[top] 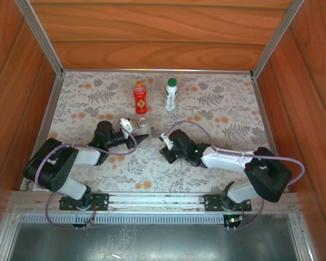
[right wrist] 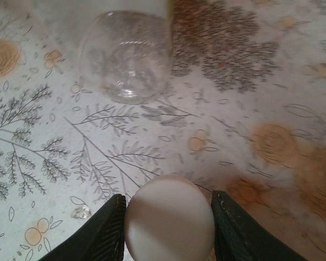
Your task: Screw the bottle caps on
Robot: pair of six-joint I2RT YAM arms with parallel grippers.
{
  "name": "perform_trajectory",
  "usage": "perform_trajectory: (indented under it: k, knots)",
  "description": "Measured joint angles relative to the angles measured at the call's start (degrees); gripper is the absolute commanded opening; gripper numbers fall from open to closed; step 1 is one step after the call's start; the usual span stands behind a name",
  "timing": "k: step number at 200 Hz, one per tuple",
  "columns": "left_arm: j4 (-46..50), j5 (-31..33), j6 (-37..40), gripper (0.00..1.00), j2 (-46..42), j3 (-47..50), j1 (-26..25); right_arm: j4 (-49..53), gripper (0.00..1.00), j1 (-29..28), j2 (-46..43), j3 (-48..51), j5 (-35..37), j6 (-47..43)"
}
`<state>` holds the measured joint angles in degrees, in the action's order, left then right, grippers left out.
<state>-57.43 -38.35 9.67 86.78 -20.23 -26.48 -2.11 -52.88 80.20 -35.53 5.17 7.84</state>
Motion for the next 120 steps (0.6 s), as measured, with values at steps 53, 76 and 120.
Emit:
perform_trajectory:
  k: [53, 76, 120]
  knots:
    - [-1.01, -2.23, 1.18, 0.50, 2.56, -1.64, -1.84, 9.81, 0.36, 1.62, -6.32, -4.63, 0.44, 0.76]
    - [-1.55, -2.86, 1.38, 0.50, 3.26, -1.97, -1.99, 14.56, 0.36, 1.62, -7.34, -9.35, 0.44, 0.74]
    - [-1.92, -3.63, 2.12, 0.50, 3.89, -2.25, -2.32, 22.95, 0.37, 1.62, -7.56, -18.32, 0.35, 0.20]
